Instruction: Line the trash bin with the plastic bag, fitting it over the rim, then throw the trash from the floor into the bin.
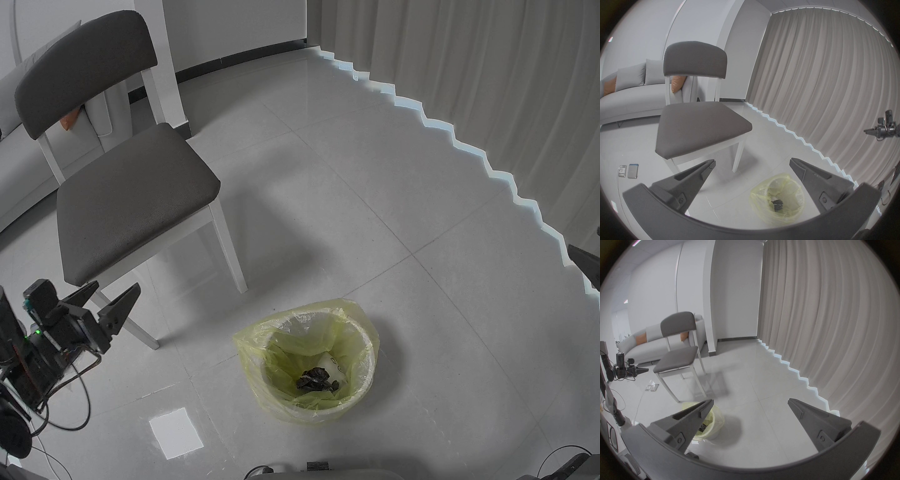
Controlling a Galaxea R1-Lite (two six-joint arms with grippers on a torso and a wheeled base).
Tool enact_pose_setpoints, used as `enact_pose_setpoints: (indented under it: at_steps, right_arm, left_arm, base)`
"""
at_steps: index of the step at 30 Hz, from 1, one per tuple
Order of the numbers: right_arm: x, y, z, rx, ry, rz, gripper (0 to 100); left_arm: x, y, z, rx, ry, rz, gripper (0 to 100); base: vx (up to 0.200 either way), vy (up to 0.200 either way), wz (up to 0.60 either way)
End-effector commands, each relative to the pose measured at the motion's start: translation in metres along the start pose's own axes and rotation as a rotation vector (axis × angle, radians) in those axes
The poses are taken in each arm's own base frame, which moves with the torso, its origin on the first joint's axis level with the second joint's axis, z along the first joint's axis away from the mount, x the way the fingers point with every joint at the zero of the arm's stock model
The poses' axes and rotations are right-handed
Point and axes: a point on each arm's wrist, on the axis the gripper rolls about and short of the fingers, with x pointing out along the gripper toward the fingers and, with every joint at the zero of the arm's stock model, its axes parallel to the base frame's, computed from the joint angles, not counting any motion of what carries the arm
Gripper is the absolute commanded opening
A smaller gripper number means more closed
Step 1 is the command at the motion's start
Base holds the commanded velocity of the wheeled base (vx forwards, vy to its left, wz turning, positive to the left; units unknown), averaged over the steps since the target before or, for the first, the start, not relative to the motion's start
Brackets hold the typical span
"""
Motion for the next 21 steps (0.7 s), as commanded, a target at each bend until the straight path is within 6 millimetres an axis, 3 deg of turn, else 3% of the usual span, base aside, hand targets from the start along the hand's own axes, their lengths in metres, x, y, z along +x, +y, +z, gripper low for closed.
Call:
enact_pose_setpoints:
  at_steps: [1, 4, 11, 12, 19, 21]
  right_arm:
    - [-0.128, 0.037, -0.112, 0.139, -0.252, 0.003, 100]
    - [-0.132, 0.042, -0.129, 0.137, -0.257, 0.027, 100]
    - [-0.127, 0.042, -0.142, 0.165, -0.229, 0.083, 100]
    - [-0.123, 0.041, -0.153, 0.152, -0.202, 0.162, 100]
    - [-0.108, 0.044, -0.186, 0.146, -0.186, 0.114, 100]
    - [-0.102, 0.043, -0.191, 0.132, -0.248, 0.069, 100]
  left_arm:
    - [-0.160, -0.030, 0.006, 0.034, -0.212, -0.016, 100]
    - [-0.172, -0.031, -0.007, 0.040, -0.237, 0.017, 100]
    - [-0.190, -0.033, -0.029, 0.057, -0.264, -0.006, 100]
    - [-0.195, -0.033, -0.039, 0.057, -0.237, 0.002, 100]
    - [-0.194, -0.030, -0.059, 0.065, -0.198, 0.039, 100]
    - [-0.187, -0.023, -0.076, 0.091, -0.142, 0.116, 100]
  base:
    - [0.000, 0.000, 0.00]
    - [0.000, 0.000, 0.00]
    - [0.000, 0.000, 0.00]
    - [0.000, 0.000, 0.00]
    - [0.000, 0.000, 0.00]
    - [0.000, 0.000, 0.00]
